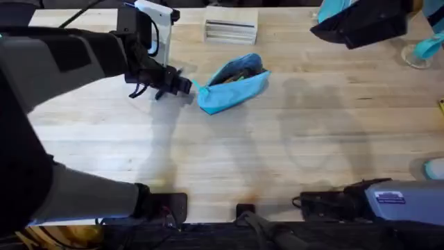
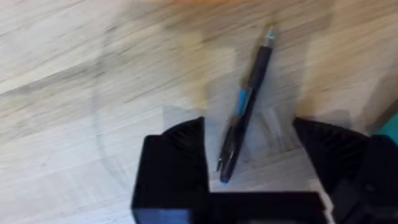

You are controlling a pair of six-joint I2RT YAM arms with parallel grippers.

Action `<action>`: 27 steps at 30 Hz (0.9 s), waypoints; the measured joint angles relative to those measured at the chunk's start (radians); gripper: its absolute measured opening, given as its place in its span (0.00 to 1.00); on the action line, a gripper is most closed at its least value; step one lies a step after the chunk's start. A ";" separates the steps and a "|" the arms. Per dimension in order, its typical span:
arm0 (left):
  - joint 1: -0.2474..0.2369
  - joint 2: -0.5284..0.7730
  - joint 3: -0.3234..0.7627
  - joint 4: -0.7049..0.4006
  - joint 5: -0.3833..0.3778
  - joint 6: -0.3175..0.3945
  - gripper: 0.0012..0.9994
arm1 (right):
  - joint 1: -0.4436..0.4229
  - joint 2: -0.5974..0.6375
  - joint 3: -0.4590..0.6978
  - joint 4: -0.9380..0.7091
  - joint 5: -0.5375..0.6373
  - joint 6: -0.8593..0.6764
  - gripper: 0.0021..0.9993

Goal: Unzip the bag, pick up the pens from the table one at a time and place them inside, then zip the bag closed.

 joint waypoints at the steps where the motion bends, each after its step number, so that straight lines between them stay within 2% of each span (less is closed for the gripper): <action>1: 0.000 0.003 0.001 -0.004 0.010 -0.002 0.81 | 0.000 0.000 0.000 0.000 0.000 0.000 1.00; 3: -0.004 0.004 0.001 -0.009 0.024 -0.003 0.71 | 0.000 0.000 0.000 0.000 0.000 0.000 1.00; 12: -0.012 0.006 0.002 -0.019 0.072 -0.010 0.40 | 0.000 0.000 0.000 0.000 0.000 0.000 1.00; 14: -0.012 0.006 0.002 -0.019 0.077 -0.008 0.26 | 0.000 0.000 0.000 0.000 0.000 0.000 1.00; 16: -0.012 0.006 0.002 -0.019 0.080 -0.006 0.09 | 0.000 0.000 0.000 0.000 0.000 0.000 1.00; 18: -0.012 0.006 0.003 -0.018 0.084 -0.005 0.05 | 0.000 0.000 0.000 0.000 0.000 0.000 1.00; 27: -0.012 0.006 0.004 -0.015 0.084 -0.006 0.05 | 0.000 0.000 0.000 0.000 0.000 0.000 1.00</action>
